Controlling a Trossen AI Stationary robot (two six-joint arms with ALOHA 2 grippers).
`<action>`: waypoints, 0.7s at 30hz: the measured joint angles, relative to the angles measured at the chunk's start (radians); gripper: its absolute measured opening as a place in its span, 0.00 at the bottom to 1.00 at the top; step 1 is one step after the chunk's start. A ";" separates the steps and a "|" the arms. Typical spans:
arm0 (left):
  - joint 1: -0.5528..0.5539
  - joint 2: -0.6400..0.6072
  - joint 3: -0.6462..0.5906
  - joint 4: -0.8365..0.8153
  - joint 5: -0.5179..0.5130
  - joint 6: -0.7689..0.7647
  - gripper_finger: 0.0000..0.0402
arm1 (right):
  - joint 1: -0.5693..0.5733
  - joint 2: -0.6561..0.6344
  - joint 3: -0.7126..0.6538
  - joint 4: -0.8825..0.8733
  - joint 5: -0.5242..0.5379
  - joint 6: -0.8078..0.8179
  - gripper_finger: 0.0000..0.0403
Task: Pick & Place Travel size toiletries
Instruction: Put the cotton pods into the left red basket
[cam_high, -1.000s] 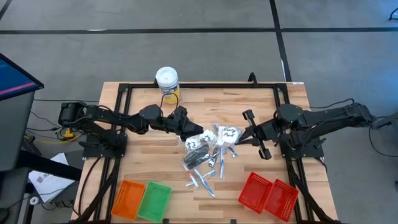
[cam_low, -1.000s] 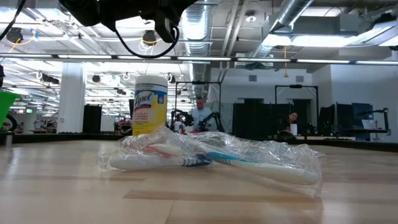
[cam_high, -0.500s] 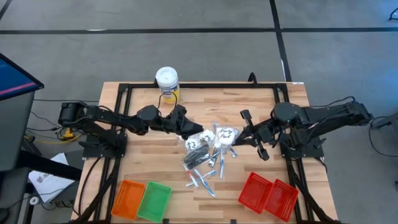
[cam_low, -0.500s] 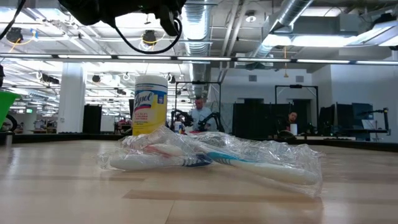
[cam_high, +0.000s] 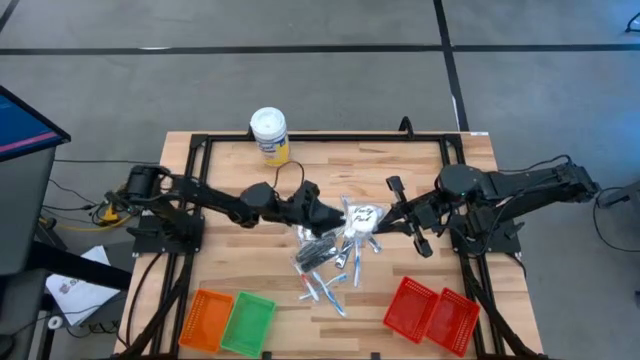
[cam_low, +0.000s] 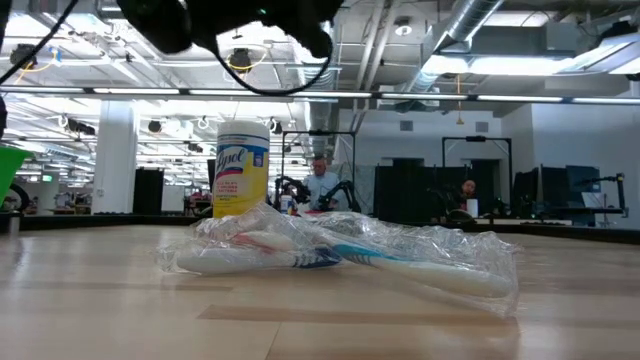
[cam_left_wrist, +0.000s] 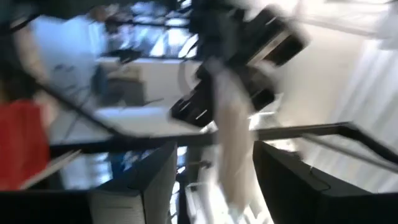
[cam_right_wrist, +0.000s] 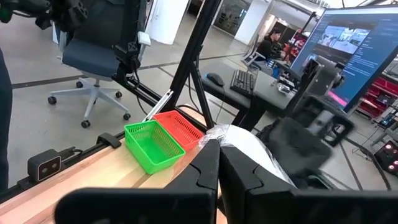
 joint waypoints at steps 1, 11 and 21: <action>0.003 0.013 0.005 0.035 -0.006 -0.001 0.52 | 0.000 0.000 0.000 -0.001 0.000 0.000 0.00; 0.003 0.039 0.029 0.080 0.011 -0.004 0.50 | 0.000 0.000 0.000 -0.011 0.000 0.000 0.00; 0.009 0.039 0.037 0.085 0.005 0.009 0.48 | -0.025 0.000 0.000 -0.013 0.003 0.000 0.00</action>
